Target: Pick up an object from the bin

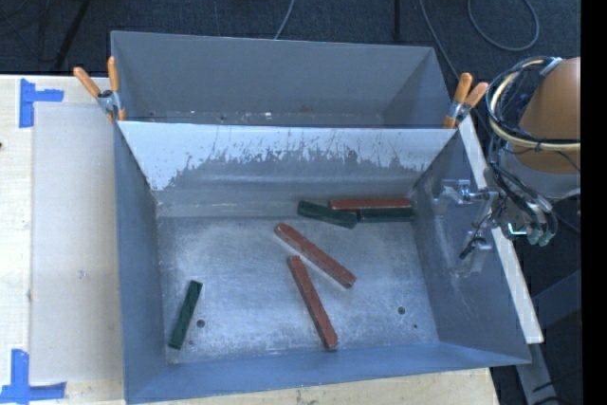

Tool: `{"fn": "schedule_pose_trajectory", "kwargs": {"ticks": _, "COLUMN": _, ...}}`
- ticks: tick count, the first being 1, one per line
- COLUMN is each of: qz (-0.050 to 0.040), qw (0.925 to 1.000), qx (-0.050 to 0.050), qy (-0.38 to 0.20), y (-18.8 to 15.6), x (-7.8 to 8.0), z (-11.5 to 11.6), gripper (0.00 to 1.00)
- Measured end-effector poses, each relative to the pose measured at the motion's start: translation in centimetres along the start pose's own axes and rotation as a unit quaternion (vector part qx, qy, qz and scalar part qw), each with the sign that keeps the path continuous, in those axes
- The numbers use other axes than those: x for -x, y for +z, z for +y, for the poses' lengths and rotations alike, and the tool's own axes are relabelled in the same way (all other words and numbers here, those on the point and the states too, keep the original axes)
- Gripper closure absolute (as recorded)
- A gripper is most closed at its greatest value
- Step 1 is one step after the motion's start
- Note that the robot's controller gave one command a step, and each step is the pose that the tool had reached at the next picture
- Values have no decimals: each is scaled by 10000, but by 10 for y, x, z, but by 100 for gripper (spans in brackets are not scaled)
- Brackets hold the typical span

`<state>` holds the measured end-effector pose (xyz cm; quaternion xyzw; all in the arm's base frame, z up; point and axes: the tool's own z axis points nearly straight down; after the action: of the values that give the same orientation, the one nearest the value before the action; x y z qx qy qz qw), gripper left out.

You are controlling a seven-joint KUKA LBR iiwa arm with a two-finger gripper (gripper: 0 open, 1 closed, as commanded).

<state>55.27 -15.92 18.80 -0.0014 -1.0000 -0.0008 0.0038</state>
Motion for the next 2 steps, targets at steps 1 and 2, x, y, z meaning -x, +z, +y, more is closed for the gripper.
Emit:
{"fn": "schedule_pose_trajectory", "kwargs": {"ticks": 1, "qz": -45, "qw": 9940, "qx": 11, "qy": 1094, "y": 25, "x": 59, "z": 60, "gripper": 0}}
{"fn": "schedule_pose_trajectory", "kwargs": {"ticks": 2, "qz": -7, "qw": 9927, "qx": 4, "qy": 1205, "y": 76, "x": 35, "z": 117, "gripper": 0}}
